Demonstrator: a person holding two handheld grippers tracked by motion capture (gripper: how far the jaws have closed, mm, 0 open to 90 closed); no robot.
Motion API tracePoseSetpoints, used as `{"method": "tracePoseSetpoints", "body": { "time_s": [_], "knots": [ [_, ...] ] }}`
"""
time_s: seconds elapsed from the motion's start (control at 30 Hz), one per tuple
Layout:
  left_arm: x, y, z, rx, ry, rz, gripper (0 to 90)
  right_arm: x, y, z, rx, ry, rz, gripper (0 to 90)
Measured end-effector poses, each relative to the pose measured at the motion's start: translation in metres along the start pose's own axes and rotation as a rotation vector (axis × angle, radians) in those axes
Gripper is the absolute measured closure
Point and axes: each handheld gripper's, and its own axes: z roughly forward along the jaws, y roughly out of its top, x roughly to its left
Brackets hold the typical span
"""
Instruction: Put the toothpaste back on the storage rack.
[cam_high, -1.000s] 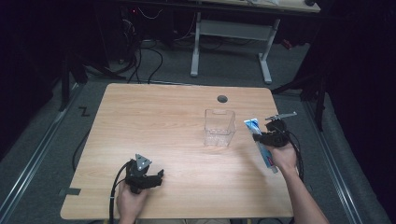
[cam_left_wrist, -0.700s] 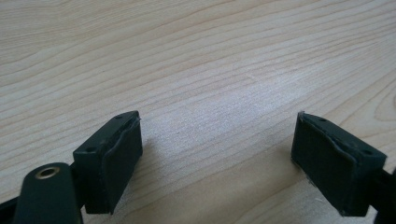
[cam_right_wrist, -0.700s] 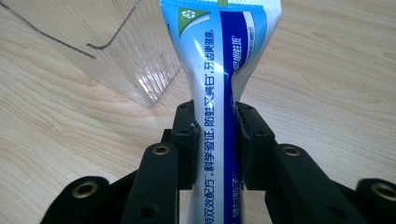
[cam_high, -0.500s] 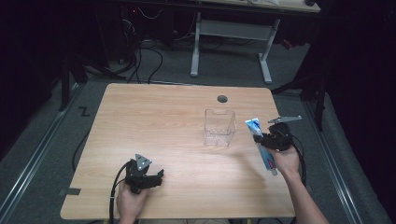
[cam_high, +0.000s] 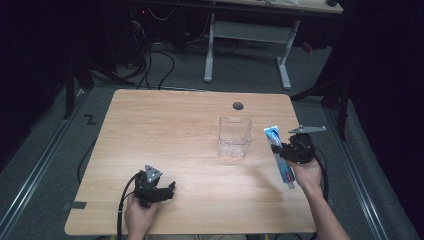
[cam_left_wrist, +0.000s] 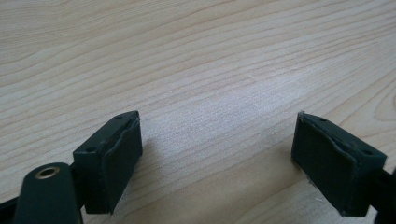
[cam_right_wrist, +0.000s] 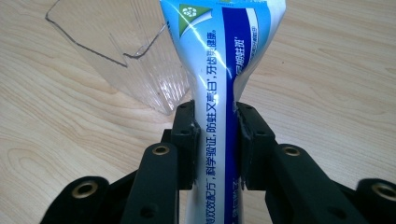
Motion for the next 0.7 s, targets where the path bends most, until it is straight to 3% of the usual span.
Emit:
{"method": "tracePoseSetpoints", "body": {
  "time_s": [0.7],
  "knots": [
    [0.000,0.000,0.000,0.000,0.000,0.000,16.6,0.015,0.002,-0.004,-0.056,0.045,-0.024,71.7]
  ]
}}
